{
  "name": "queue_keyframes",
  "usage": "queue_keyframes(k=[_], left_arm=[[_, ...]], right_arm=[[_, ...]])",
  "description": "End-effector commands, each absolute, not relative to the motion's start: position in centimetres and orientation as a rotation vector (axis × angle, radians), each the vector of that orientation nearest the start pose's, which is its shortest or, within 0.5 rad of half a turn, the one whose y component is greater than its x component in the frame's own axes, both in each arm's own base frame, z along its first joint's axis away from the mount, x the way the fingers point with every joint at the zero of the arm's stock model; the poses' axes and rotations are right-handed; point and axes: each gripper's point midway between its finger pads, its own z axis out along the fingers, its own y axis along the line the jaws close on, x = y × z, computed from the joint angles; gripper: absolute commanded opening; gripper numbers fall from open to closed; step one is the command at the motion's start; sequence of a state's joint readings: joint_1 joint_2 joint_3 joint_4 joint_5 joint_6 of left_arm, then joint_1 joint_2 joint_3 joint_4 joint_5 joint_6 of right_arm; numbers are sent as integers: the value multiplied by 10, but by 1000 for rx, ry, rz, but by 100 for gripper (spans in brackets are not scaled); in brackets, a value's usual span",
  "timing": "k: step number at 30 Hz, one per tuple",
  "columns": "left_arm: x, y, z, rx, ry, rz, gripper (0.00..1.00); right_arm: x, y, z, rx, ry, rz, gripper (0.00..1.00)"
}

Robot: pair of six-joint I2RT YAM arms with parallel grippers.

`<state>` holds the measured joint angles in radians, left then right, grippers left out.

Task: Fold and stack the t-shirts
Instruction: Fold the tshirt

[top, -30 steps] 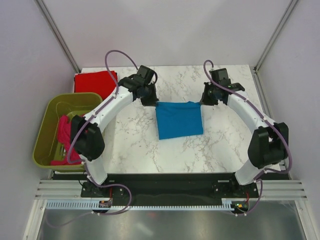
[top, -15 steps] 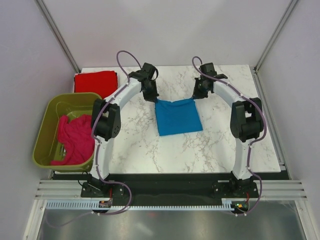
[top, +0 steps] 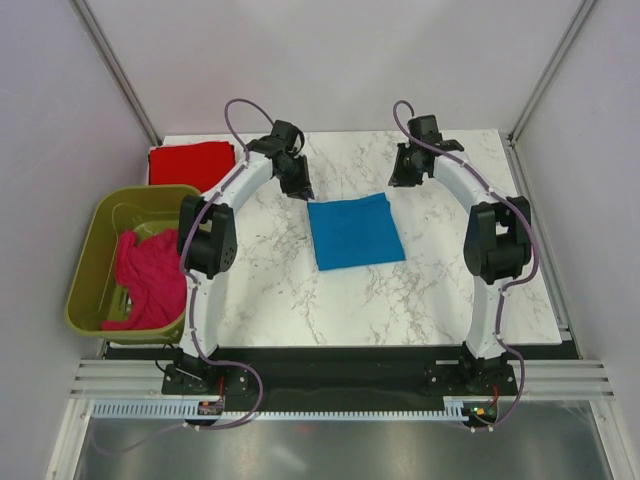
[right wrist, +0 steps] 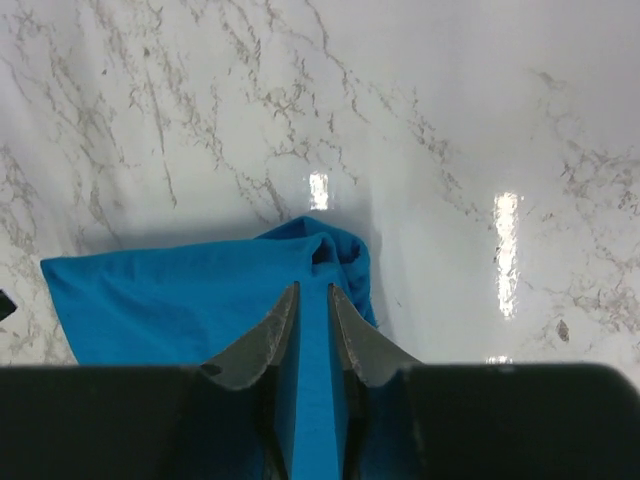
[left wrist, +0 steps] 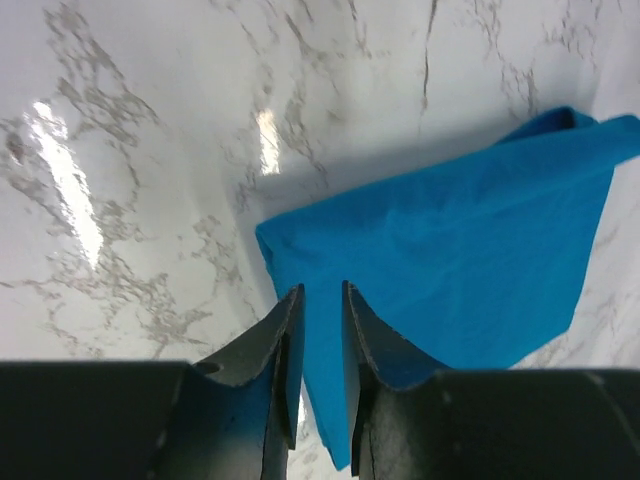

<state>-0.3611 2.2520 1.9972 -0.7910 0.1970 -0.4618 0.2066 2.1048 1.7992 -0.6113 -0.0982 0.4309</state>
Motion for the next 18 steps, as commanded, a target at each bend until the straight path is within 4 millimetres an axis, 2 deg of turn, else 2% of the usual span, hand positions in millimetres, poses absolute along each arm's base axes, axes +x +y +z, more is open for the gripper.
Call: queue_keyframes(k=[1, 4, 7, 12, 14, 15, 16, 17, 18], left_arm=[[461, -258, 116, 90, 2620, -687, 28], [457, -258, 103, 84, 2646, -684, 27], [459, -259, 87, 73, 2671, -684, 27], [476, -259, 63, 74, 2680, -628, 27], [484, -258, 61, 76, 2670, -608, 28], [490, -260, 64, 91, 2651, -604, 29], [493, -259, 54, 89, 2665, -592, 29], [497, -259, 53, 93, 2663, -590, 29], [503, -260, 58, 99, 2645, -591, 30]], right_arm=[[492, 156, 125, 151, 2490, 467, 23], [481, 174, 110, 94, 2525, 513, 21], [482, 177, 89, 99, 2555, 514, 19], [503, 167, 59, 154, 2554, 456, 19], [514, 163, 57, 175, 2541, 451, 21], [517, 162, 49, 186, 2553, 446, 21], [519, 160, 48, 200, 2552, 445, 21], [524, 158, 49, 213, 2543, 451, 22], [525, 158, 43, 217, 2550, 447, 22]])
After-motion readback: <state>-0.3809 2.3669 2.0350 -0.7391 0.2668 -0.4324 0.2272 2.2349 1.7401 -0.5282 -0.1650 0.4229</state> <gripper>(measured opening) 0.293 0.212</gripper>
